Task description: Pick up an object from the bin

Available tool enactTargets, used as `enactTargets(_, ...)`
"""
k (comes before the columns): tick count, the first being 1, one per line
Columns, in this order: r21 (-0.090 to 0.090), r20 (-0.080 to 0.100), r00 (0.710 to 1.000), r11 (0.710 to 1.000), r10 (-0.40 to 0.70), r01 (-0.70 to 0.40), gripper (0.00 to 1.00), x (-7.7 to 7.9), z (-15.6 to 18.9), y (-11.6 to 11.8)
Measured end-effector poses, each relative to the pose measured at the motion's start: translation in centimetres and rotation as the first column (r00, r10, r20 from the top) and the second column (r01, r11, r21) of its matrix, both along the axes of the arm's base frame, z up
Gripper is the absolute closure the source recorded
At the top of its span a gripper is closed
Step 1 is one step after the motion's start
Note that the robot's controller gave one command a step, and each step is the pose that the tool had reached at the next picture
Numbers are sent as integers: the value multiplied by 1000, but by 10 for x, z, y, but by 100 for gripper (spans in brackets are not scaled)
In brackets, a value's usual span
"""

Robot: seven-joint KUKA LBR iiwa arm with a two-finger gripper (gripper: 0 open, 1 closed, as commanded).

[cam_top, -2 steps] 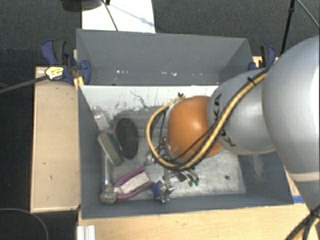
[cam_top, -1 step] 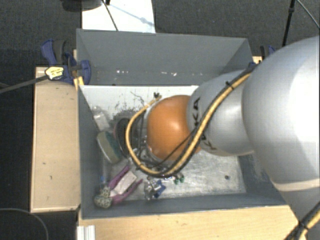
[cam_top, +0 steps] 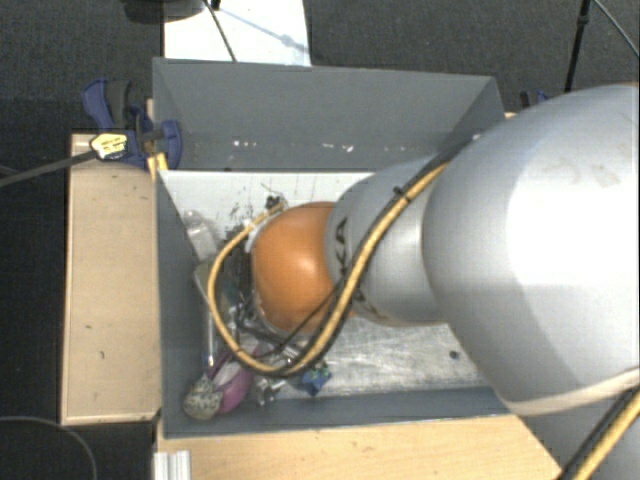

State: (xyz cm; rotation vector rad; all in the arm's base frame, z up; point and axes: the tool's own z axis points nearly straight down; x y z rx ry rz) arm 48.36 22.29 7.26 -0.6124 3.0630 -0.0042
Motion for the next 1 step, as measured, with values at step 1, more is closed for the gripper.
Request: enactTargets(1, -32, -18, 992, 991, 128, -129, 0, 6, 0, 13)
